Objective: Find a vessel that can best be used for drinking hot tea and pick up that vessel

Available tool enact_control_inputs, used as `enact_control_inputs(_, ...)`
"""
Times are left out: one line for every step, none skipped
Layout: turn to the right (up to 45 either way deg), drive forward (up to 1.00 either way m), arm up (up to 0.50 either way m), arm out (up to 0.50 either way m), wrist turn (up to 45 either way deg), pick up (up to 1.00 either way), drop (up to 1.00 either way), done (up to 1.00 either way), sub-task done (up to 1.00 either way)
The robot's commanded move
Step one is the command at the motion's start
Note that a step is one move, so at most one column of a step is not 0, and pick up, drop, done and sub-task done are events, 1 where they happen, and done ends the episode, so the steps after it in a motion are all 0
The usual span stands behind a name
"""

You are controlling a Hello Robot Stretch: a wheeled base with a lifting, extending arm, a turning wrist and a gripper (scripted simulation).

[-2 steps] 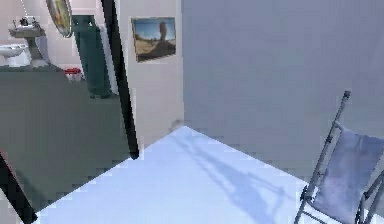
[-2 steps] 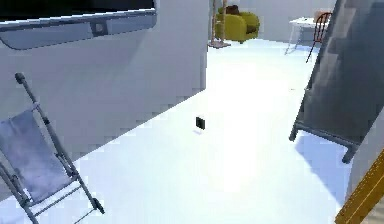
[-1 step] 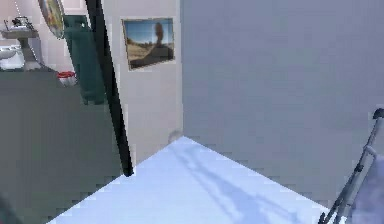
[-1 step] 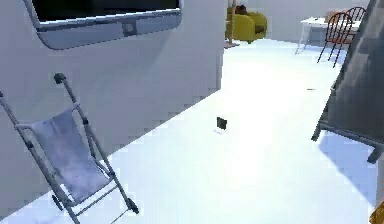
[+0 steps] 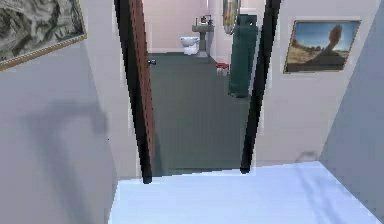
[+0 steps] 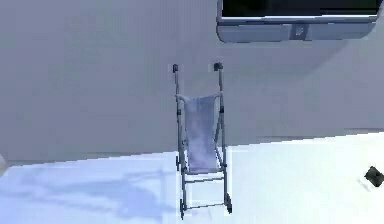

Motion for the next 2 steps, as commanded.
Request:
enact_control_inputs(0.0, 1.00, 0.00, 0.00, 0.0, 0.00, 0.00, 0.00, 0.00)
enact_control_inputs(0.0, 0.25, 0.00, 0.00, 0.0, 0.00, 0.00, 0.00, 0.00)
